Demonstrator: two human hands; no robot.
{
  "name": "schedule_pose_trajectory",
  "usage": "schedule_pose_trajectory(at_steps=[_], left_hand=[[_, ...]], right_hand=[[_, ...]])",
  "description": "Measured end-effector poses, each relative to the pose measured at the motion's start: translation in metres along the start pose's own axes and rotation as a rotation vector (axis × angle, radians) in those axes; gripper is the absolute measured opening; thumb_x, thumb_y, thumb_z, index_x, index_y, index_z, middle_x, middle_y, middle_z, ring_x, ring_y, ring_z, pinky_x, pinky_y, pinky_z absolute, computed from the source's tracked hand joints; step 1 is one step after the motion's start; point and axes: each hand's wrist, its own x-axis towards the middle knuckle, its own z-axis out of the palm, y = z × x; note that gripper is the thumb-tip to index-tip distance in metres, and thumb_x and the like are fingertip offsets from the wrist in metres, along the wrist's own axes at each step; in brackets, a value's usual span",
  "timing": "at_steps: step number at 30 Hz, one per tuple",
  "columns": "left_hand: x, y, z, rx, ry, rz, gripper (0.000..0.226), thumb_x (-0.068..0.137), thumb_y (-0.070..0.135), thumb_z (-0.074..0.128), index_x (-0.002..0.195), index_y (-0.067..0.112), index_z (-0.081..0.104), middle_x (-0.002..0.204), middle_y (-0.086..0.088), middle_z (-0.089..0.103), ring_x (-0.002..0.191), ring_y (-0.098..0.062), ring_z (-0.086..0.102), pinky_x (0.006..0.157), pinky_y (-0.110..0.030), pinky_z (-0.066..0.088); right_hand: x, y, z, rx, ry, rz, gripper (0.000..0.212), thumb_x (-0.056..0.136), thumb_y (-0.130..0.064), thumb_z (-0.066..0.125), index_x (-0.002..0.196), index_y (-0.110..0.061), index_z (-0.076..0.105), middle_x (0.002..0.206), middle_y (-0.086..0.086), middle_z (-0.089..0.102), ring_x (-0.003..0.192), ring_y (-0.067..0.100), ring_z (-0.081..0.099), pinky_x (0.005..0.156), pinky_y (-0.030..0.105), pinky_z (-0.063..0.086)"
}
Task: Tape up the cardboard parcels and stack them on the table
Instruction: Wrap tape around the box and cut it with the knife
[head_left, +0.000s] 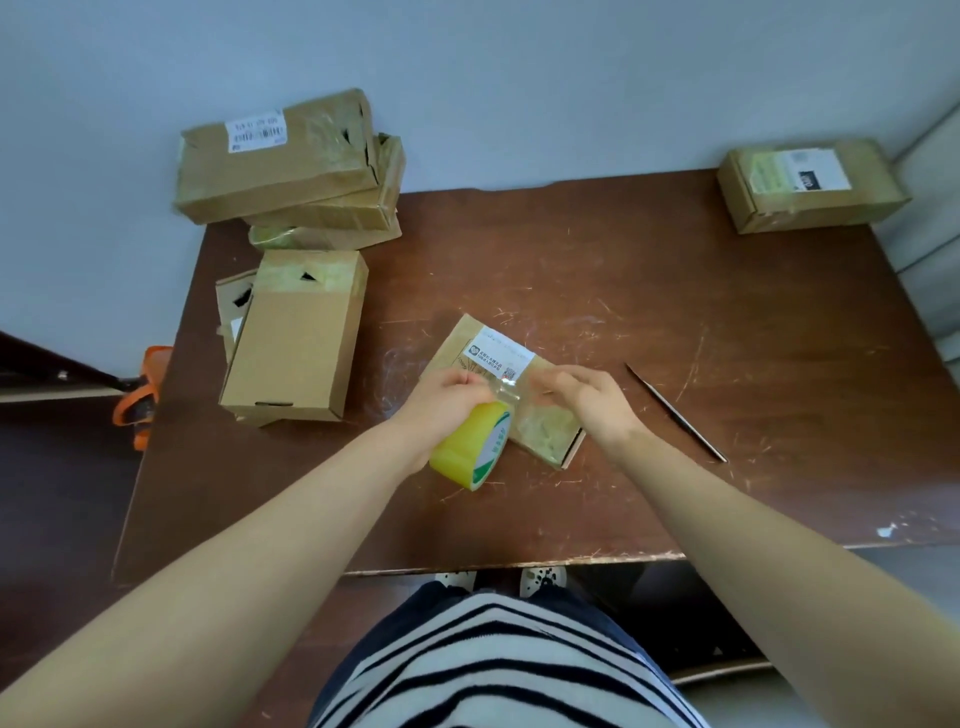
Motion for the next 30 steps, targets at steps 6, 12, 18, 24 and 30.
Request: schedule_pose_trajectory(at_steps=[6,12,18,24,30], left_hand=[[-0.005,0.003,0.000,-0.031,0.002,0.066,0.014,0.085,0.017,0.068,0.097,0.016,0.061,0.109,-0.001,0.064,0.099,-0.018,0.060,0.090,-0.032,0.045],[-0.011,0.004,-0.010,-0.059,0.036,0.248,0.021,0.091,0.018,0.063,0.106,0.029,0.053,0.120,-0.008,0.061,0.109,-0.027,0.058,0.096,-0.040,0.045],[-0.012,0.015,-0.014,-0.127,0.079,0.300,0.034,0.095,0.016,0.057,0.121,0.032,0.043,0.125,-0.009,0.059,0.111,-0.027,0.058,0.095,-0.041,0.045],[-0.007,0.029,-0.033,-0.328,0.013,0.174,0.080,0.087,0.016,0.067,0.147,0.037,0.018,0.116,0.000,0.060,0.106,-0.018,0.061,0.098,-0.041,0.046],[-0.005,0.032,-0.033,-0.307,0.161,0.227,0.021,0.092,0.048,0.054,0.096,0.027,0.054,0.097,0.011,0.053,0.091,-0.007,0.050,0.078,-0.026,0.039]], right_hand=[[-0.007,-0.017,0.021,0.016,0.079,-0.139,0.014,0.088,-0.024,0.067,0.076,-0.018,0.066,0.063,-0.018,0.061,0.057,-0.011,0.054,0.055,0.006,0.038],[-0.007,-0.046,0.036,-0.070,0.326,-0.296,0.014,0.091,-0.019,0.060,0.086,-0.014,0.072,0.078,-0.011,0.064,0.067,-0.001,0.055,0.062,0.014,0.042],[-0.003,-0.075,0.030,0.079,0.271,-0.282,0.018,0.086,-0.018,0.069,0.073,-0.030,0.073,0.074,-0.016,0.070,0.076,0.012,0.064,0.076,0.032,0.055],[-0.003,-0.091,0.029,0.082,0.267,-0.344,0.014,0.083,-0.023,0.073,0.074,-0.034,0.075,0.086,-0.019,0.072,0.088,0.005,0.068,0.090,0.037,0.054],[-0.006,-0.099,0.030,0.018,0.261,-0.377,0.010,0.083,-0.024,0.072,0.092,-0.027,0.075,0.097,-0.014,0.072,0.093,0.007,0.068,0.091,0.040,0.053]])
